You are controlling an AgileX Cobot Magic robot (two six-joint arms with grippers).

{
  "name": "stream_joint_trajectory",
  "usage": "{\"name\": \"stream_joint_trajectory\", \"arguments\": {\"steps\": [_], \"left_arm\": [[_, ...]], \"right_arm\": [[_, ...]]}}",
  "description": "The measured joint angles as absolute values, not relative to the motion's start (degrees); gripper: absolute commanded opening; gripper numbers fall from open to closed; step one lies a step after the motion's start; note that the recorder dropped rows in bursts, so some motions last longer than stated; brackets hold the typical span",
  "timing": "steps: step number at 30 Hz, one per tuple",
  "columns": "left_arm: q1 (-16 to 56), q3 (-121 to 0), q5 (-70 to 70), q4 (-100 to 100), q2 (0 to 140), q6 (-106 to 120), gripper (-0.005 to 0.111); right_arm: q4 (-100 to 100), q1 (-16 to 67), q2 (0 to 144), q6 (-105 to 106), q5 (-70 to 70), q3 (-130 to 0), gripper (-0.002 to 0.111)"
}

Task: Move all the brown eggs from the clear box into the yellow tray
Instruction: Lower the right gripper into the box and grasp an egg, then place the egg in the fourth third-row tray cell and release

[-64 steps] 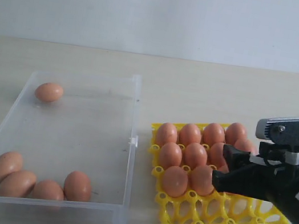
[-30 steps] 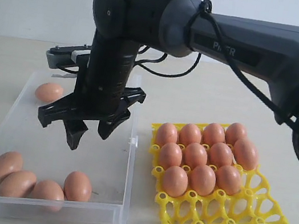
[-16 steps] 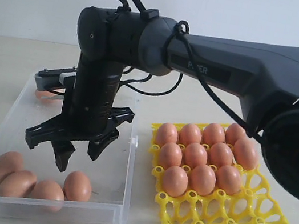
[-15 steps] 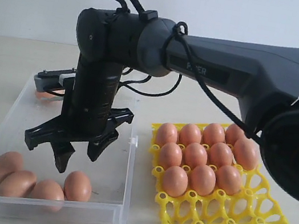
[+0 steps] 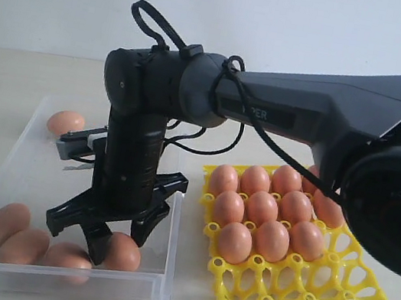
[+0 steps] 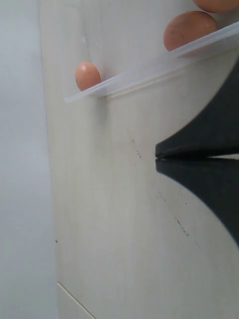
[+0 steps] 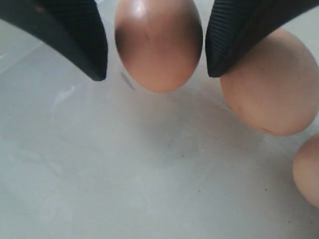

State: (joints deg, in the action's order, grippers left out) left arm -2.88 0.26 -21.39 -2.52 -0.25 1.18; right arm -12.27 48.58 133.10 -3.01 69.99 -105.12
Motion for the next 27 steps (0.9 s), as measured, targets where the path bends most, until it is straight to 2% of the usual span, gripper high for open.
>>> {"name": "stream_joint_trajectory", "arguments": {"steps": [3, 5, 11, 18, 22, 27], "left_arm": [[-2.9, 0.3, -21.4, -2.5, -0.2, 1.2, 0.000], [-2.9, 0.3, -21.4, -2.5, -0.2, 1.2, 0.000], [-2.9, 0.3, -21.4, -2.5, -0.2, 1.2, 0.000], [-2.9, 0.3, -21.4, -2.5, -0.2, 1.2, 0.000], [-2.9, 0.3, -21.4, -2.5, -0.2, 1.2, 0.000], [-2.9, 0.3, -21.4, -2.5, -0.2, 1.2, 0.000]], "right_arm": [[-12.3, 48.6, 133.1, -3.0, 70.0, -105.1, 0.054], [-12.3, 48.6, 133.1, -3.0, 70.0, -105.1, 0.048], [-12.3, 48.6, 133.1, -1.5, 70.0, -105.1, 0.000], [-12.0, 48.6, 131.4, 3.3, 63.9, -104.9, 0.000], [-11.9, 48.4, 126.6, 3.7, 48.0, -101.5, 0.000], [-9.6, 46.6, 116.5, 3.9, 23.7, -84.1, 0.000]]}}
